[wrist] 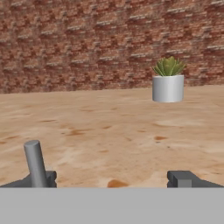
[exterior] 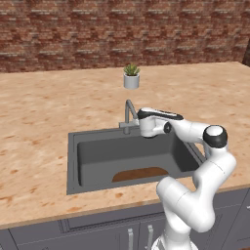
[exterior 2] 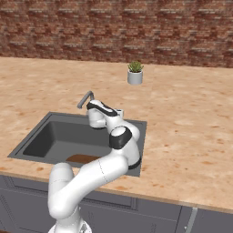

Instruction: Turn on the sink faucet with hot water and rinse the cutting board for ten seconds, then turn off the faucet. Push the cutting board to reach the water if necessary.

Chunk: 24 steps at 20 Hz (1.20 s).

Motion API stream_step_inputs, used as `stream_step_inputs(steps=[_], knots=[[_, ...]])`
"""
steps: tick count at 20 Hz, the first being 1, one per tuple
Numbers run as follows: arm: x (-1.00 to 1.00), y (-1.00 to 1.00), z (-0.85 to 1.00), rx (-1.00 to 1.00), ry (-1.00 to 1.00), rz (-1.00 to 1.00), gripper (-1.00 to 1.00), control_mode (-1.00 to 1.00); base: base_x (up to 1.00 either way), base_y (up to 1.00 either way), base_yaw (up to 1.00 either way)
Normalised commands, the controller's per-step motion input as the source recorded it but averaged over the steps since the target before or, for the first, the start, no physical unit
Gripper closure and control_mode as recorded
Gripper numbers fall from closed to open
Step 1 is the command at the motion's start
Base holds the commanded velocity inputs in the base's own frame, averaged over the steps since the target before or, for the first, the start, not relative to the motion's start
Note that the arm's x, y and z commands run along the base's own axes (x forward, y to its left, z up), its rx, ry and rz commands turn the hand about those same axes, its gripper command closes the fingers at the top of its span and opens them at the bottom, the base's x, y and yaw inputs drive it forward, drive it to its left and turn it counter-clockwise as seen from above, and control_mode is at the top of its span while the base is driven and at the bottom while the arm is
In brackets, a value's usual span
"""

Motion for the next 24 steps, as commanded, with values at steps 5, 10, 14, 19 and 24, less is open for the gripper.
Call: stream_step_inputs(steps=[5,10,14,19,24], knots=[[0.00,-0.23,0.00,0.00,0.00,0.00,-1.00,-1.00,0.00,0.00,0.00],[0.00,-0.39,0.00,0.00,0.00,0.00,-1.00,-1.00,0.00,0.00,0.00],[0.00,-0.21,0.00,0.00,0.00,0.00,-1.00,-1.00,0.00,0.00,0.00],[0.03,-0.01,0.00,0.00,0.00,0.00,-1.00,-1.00,0.00,0.00,0.00],[0.08,0.00,0.00,0.00,0.00,0.00,-1.00,-1.00,0.00,0.00,0.00]])
